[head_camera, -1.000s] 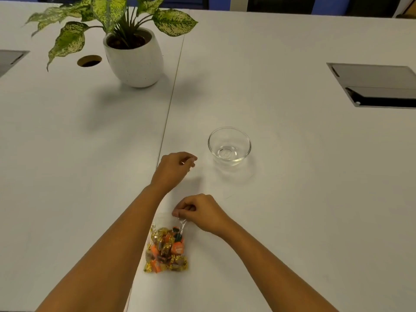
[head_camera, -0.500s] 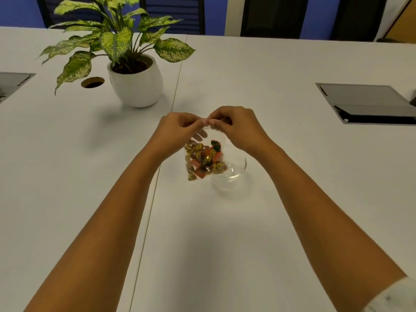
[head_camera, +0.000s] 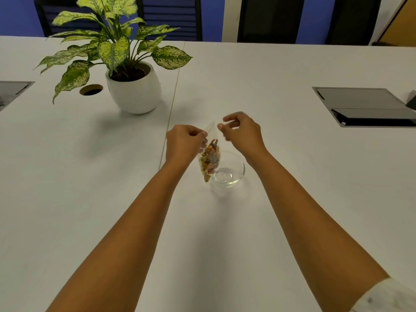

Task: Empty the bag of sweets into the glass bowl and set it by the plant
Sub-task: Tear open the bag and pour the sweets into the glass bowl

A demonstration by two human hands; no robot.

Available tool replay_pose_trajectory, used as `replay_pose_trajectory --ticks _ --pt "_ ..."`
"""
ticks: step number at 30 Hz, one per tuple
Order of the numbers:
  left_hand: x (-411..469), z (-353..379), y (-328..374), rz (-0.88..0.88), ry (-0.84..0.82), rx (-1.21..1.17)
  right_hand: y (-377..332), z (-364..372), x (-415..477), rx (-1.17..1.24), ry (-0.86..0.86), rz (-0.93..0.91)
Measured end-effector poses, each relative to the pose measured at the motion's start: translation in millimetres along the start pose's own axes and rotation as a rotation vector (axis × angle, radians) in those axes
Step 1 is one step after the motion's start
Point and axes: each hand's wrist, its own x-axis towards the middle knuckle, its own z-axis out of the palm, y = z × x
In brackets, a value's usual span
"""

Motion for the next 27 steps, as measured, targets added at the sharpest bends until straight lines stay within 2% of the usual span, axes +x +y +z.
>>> replay_pose_trajectory --ticks 3,9,13,19,24,27 --pt "-2 7 0 -0.042 0.038 -0.055 4 3 -4 0.059 -0.112 0.108" --pt "-1 11 5 -0.257 -0.055 -0.372 1 6 -10 0.009 -0.111 0.034" --pt "1 13 8 -0.357 -0.053 -0.430 1 8 -14 -0.125 -0.107 -0.058" --pt "-5 10 5 -0.304 -0.091 -0.465 3 8 -14 -0.262 -0.079 -0.096" --pt "-9 14 7 -0.283 -0.044 -0.384 3 9 -15 -0.294 -0.016 -0.105" --pt "-9 13 6 -0.315 -0.021 -0.414 2 9 -15 -0.298 -0.003 -0.114"
